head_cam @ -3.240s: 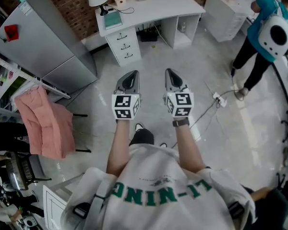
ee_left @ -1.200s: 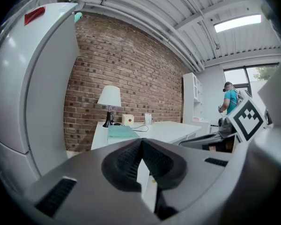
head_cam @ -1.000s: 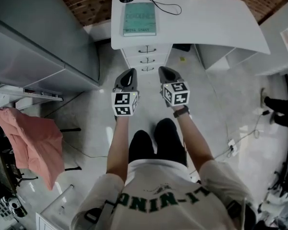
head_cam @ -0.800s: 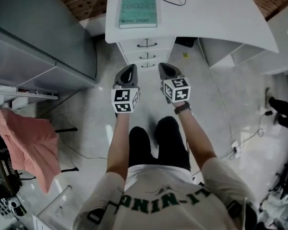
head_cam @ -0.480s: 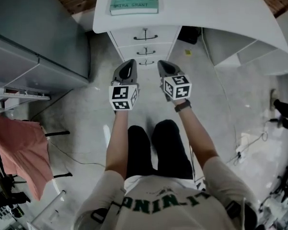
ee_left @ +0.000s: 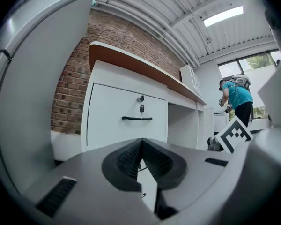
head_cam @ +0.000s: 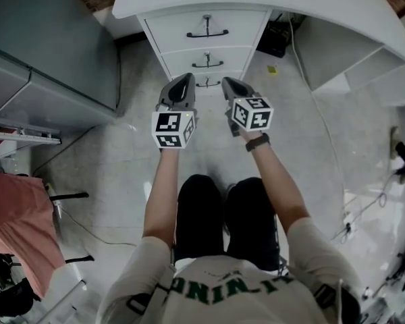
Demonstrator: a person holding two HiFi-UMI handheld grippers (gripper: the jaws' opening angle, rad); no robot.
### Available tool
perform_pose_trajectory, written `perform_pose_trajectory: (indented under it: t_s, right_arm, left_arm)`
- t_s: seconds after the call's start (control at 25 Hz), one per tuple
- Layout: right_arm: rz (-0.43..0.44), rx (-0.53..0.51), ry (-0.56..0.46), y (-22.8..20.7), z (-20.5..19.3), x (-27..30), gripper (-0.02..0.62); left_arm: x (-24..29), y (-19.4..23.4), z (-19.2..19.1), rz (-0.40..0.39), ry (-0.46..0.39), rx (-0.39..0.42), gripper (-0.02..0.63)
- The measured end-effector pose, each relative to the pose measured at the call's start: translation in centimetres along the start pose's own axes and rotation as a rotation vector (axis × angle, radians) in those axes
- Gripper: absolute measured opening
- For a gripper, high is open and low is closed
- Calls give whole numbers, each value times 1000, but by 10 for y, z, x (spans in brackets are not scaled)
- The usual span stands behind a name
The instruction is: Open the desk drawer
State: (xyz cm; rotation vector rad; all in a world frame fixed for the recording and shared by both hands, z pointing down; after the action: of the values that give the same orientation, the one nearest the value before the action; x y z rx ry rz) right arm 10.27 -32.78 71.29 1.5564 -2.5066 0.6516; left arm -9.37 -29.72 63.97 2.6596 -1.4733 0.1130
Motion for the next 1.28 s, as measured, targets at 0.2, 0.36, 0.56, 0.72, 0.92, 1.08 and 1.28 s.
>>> perform_pose_trajectory:
  t_s: [0.2,0.36,0.56,0.72,0.92,1.08,1.28]
  right_arm:
    - [15,62,-15,-13,-17,22,3]
    - [32,173,3,-18,-27,42,3]
    - [71,351,-3,-26,-33,68,98]
    - [82,461,-14,-30,-33,88,129]
    - [79,511,-10,-36,-38,107,130]
    - [89,522,-9,-32,-41,115,130]
    - [90,516,-7,-32,-38,122,129]
  left_arm:
    - [4,6,-18,14,-33,0,0]
    - [2,8,-20,15,-52,-6,0]
    - [0,7,-24,0,-56,-12,0]
    - [-2,11,-28,1,-50,-15,0]
    - [-3,16,-28,18,-49,-7,0]
    - [-8,20,-32,40,-43,-1,0]
    - [-7,17,-36,43,-30,11,0]
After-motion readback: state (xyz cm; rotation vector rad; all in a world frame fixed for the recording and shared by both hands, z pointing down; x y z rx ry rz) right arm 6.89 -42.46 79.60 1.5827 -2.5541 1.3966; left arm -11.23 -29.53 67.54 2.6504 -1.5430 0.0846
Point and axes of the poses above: the fingertips, and each gripper's own axes: x forward along the fingers, y to its left, z out of its top, the point moved 9 cm from there along -x, backward along the fingers, and after that the axes turned 4 degrees about -z, right-handed, at the moved point
